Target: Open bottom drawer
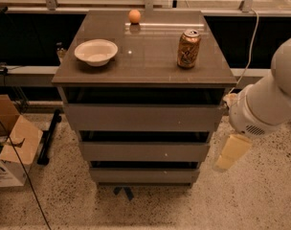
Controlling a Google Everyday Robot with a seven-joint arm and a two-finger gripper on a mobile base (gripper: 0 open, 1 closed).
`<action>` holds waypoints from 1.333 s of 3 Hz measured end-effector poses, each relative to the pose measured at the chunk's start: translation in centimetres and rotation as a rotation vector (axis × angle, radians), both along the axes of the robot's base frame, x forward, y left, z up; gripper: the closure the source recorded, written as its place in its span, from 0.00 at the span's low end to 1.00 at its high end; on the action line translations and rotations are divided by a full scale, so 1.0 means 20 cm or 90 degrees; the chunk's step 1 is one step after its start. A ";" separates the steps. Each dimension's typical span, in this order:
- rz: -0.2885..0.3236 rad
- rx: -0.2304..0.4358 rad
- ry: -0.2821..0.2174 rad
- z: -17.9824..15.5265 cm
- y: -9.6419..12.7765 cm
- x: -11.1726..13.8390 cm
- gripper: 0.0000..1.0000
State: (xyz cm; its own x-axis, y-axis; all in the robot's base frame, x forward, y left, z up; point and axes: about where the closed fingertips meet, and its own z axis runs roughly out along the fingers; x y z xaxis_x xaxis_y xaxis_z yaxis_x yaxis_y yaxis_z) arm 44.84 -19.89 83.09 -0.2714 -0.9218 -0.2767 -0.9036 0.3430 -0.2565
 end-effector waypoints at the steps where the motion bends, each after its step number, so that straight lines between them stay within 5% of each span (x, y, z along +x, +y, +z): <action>1: -0.013 0.025 -0.015 -0.12 0.00 0.02 0.00; 3: -0.055 0.090 -0.043 -0.39 -0.04 0.12 0.00; 4: -0.059 0.090 -0.047 -0.40 -0.04 0.14 0.00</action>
Offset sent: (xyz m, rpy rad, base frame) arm 0.0238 -0.0081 -0.0822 0.1685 -0.0937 -0.0936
